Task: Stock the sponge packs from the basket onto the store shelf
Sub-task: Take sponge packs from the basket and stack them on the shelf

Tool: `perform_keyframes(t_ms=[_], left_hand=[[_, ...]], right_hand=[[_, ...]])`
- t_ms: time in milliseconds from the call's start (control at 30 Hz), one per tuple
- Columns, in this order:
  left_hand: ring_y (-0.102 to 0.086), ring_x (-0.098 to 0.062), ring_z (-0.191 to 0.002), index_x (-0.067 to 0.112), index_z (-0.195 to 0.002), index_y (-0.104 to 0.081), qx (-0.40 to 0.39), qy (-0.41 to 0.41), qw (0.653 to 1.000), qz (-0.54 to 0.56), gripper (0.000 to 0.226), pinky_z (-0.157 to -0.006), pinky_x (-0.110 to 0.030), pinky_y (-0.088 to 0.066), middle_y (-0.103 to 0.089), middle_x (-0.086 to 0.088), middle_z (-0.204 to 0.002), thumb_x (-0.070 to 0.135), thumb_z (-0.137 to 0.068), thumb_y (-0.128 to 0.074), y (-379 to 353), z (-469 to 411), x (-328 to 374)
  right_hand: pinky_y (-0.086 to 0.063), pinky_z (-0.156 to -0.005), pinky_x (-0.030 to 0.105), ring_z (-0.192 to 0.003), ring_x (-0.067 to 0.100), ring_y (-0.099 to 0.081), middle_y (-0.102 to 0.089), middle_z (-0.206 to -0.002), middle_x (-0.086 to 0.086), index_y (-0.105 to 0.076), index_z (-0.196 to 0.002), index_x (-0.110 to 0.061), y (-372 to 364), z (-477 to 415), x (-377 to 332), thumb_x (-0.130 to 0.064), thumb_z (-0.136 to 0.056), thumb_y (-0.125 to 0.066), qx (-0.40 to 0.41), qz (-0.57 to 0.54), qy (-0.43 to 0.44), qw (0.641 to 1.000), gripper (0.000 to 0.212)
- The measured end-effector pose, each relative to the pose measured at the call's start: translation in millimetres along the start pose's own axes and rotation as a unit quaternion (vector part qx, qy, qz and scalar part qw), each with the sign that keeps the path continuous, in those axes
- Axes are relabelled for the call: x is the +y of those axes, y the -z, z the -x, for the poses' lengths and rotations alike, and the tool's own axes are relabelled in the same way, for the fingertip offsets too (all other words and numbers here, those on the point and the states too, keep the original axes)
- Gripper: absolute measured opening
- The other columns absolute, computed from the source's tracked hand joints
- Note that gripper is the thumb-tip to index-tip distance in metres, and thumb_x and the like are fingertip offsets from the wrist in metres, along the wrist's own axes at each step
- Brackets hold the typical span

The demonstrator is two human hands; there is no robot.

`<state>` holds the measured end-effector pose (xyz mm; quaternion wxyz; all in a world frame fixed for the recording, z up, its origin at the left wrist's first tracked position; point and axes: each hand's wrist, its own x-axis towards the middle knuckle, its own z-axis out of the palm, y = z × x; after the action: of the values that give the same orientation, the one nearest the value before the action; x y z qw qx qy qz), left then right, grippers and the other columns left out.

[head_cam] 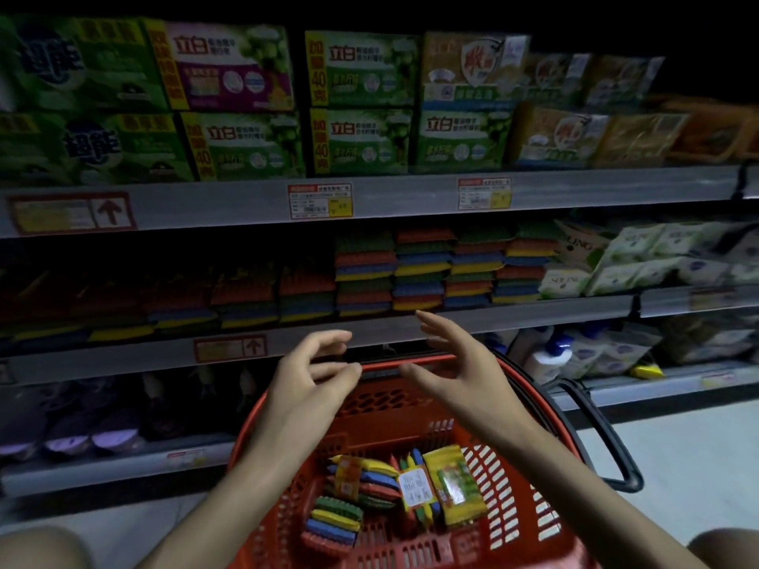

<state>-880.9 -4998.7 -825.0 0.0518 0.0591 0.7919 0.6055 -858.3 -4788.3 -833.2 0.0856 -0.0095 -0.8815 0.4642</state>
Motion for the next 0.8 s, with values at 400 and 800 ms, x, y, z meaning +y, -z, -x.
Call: perform_keyframes(t_ms=[400,800], left_hand=[[-0.062,-0.007,-0.108,0.032,-0.123,-0.062,-0.067,-0.033,0.971,-0.227,0.032,-0.085,-0.025,-0.049,-0.057,0.010,-0.120,0.024,-0.093,-0.070,7,16,-73],[-0.053,-0.039,-0.125,0.010,-0.115,-0.073,-0.074,-0.143,0.747,-0.644,0.044,-0.105,-0.050,-0.035,-0.063,-0.019,-0.124,0.020,-0.072,-0.078,32,38,-162]], right_hand=[[-0.045,-0.103,0.031,-0.133,0.021,-0.053,-0.052,-0.147,0.002,-0.046,-0.151,-0.022,-14,50,95,-0.037,-0.088,-0.074,-0.114,0.243,-0.056,0.962,0.071],[-0.050,-0.095,0.039,-0.123,0.032,-0.060,-0.059,-0.138,0.007,-0.057,-0.139,-0.022,-36,96,156,-0.041,-0.095,-0.061,-0.245,0.357,-0.114,0.894,0.048]])
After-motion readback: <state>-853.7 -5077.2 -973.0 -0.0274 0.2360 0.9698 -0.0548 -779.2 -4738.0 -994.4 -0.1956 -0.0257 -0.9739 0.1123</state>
